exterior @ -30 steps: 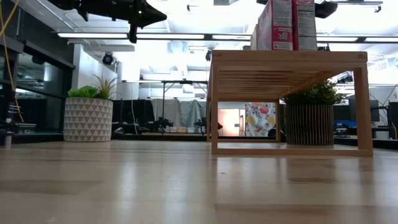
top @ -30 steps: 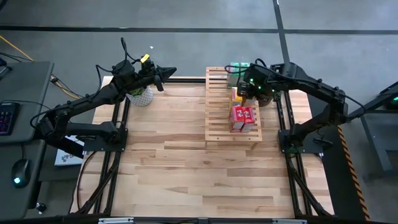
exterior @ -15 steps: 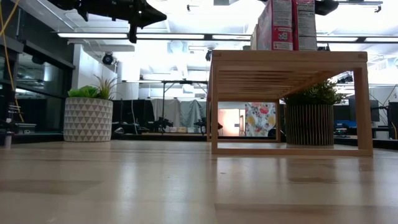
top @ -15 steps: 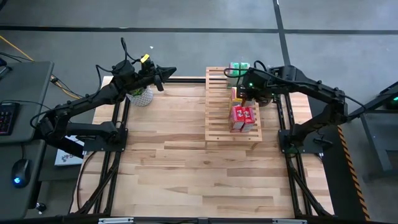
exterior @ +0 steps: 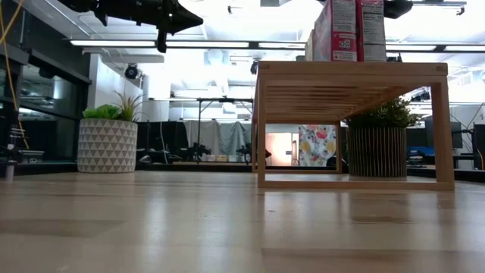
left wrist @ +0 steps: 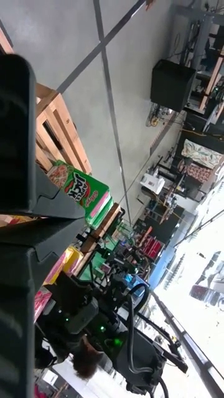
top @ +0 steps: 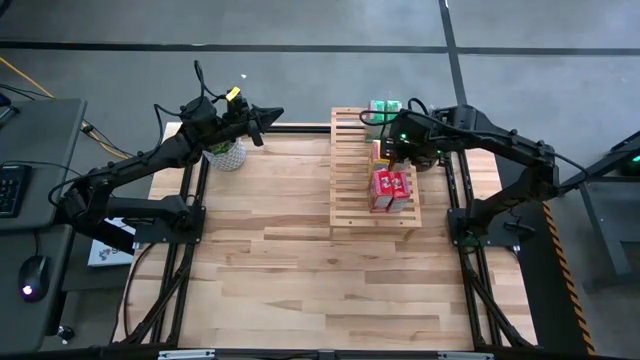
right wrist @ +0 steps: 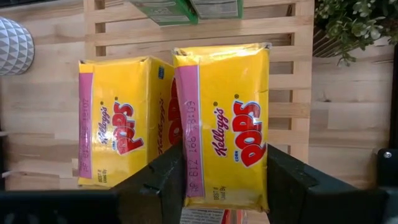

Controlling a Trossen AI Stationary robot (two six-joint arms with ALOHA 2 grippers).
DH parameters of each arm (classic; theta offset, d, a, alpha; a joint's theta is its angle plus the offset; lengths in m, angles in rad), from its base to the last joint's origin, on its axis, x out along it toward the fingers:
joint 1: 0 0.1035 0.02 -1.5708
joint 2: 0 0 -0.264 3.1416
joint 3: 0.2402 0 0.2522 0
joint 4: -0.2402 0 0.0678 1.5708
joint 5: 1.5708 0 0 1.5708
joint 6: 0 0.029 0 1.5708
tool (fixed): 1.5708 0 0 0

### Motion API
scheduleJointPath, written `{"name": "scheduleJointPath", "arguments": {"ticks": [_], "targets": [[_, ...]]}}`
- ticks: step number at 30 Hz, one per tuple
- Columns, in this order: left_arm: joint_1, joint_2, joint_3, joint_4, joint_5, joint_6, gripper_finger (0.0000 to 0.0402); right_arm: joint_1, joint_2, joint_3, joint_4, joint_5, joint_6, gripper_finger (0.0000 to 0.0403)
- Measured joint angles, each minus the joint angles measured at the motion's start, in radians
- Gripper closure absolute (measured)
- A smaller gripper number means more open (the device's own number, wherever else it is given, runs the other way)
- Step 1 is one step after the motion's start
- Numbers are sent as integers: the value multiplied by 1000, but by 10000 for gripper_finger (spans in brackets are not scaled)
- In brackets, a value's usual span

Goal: Stack cereal on shelf
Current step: Put the yellow cereal box on the shelf

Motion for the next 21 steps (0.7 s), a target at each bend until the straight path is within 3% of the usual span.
{"name": "scheduleJointPath", "arguments": {"ticks": [21], "targets": [[0,0,0,0,0,0,401,0,0,0,0,11,-43,240]]}}
